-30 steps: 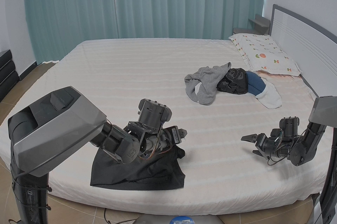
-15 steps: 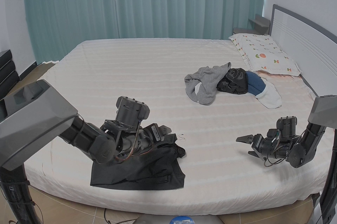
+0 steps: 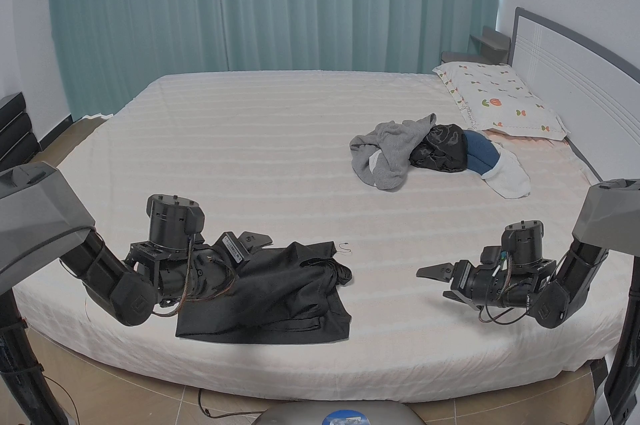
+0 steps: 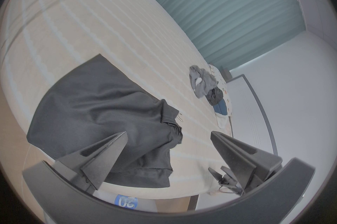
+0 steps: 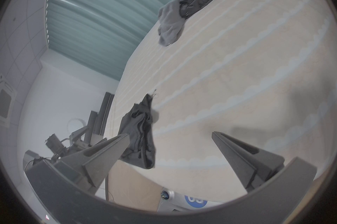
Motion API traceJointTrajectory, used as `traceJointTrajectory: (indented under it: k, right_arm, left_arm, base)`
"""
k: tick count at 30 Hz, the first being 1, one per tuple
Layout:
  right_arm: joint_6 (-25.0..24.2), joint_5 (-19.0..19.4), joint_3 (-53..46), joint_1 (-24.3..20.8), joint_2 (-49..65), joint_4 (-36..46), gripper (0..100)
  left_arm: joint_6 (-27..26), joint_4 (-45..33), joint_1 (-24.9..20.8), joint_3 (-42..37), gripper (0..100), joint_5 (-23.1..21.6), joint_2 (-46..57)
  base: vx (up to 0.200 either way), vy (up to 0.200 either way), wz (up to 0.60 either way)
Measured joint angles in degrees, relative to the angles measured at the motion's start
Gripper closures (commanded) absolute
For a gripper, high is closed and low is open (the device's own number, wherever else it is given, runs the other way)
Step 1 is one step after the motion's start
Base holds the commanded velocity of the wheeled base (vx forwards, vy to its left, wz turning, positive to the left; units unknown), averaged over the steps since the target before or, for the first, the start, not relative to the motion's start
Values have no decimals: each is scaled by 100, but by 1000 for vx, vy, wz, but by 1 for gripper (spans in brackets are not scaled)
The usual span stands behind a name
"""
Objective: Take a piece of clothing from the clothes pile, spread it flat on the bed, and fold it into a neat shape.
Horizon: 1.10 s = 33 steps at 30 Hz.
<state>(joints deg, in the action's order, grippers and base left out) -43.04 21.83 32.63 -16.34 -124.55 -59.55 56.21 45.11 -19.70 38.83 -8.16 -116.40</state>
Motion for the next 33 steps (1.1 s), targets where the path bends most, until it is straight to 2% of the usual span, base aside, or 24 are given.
traceJointTrajectory:
  k: [7,11,16,20,29,33]
  right_arm:
    - [0,-20,272,-574,-80,40,0]
    - [-1,-66,273,-723,-111,46,0]
    - [32,-255,322,-872,-202,-41,0]
    - [11,-163,429,-952,-306,-116,0]
    - [49,-57,578,-1084,-527,-244,0]
    - [62,-55,697,-1100,-605,-246,0]
  left_arm:
    - [41,207,391,-149,0,-163,-290]
    - [217,240,463,-146,0,-172,-384]
    - [480,282,595,-116,0,-200,-439]
    - [523,301,706,-104,0,-249,-461]
    - [833,304,967,-90,0,-812,-489]
    - [844,336,1058,-57,0,-831,-530]
  base:
    - [0,0,0]
    - [0,0,0]
    - [0,200,0]
    - [0,200,0]
    - [0,200,0]
    - [0,200,0]
